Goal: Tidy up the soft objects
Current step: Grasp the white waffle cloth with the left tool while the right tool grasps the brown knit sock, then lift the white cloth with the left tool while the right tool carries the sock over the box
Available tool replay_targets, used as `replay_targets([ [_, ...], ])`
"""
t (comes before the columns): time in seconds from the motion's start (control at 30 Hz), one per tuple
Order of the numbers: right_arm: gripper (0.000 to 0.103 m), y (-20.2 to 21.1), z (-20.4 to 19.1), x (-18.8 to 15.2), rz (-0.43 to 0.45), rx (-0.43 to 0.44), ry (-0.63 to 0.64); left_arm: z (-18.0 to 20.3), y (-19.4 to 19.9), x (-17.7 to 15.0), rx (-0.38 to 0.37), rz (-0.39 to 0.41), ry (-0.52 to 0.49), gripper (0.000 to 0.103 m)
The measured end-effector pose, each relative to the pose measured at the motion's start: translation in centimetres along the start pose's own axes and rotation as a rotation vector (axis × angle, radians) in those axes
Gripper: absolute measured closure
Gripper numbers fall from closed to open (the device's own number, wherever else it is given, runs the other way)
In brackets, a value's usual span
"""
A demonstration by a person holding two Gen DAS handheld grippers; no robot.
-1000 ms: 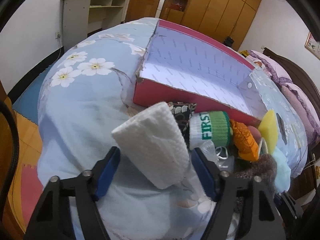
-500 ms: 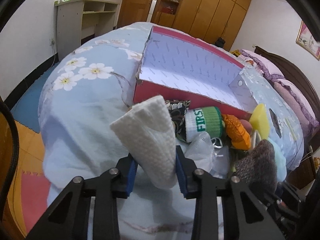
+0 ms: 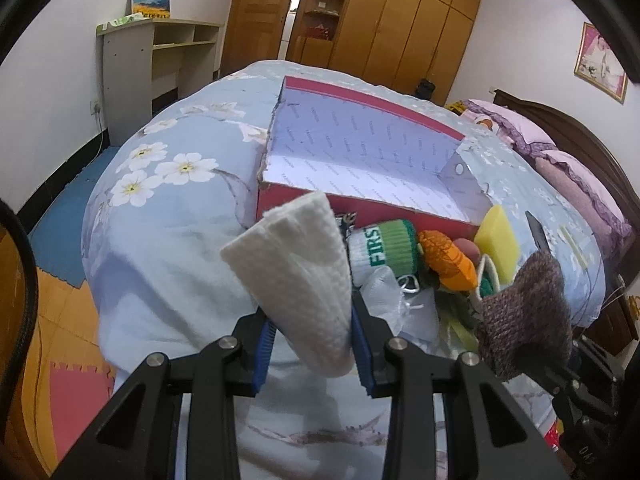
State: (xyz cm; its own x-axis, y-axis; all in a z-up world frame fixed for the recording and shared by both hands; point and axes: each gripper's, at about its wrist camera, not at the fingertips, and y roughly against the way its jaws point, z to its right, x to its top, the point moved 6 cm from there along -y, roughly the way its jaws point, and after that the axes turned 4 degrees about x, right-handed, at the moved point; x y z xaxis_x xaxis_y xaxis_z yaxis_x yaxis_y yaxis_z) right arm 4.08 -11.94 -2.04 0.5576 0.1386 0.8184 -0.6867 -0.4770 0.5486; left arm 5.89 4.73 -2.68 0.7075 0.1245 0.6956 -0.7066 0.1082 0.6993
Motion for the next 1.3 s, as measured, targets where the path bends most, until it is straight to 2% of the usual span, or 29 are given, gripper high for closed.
replay_targets([
  [0.37,0.079,0.8,0.2,1.6,0.014,0.017,0.019,1.3,1.0,1.8,-0.009,0.033,-0.056,0.067],
  [0.7,0.079,1.6,1.1,3.8,0.033,0.008,0.031,2.7,1.9,4.8,-0.020,0.069,-0.108,0.067],
  [1.07,0.079,3.8,0.7,7.4,0.103,0.009,0.090,3.6,2.5,7.2,-0.032,0.094,-0.128,0.067],
  [1.3,0.079,4.3,0.9,8.7,0.116,0.014,0.092,4.0,2.7,8.0,-0.029,0.109,-0.133,0.067],
])
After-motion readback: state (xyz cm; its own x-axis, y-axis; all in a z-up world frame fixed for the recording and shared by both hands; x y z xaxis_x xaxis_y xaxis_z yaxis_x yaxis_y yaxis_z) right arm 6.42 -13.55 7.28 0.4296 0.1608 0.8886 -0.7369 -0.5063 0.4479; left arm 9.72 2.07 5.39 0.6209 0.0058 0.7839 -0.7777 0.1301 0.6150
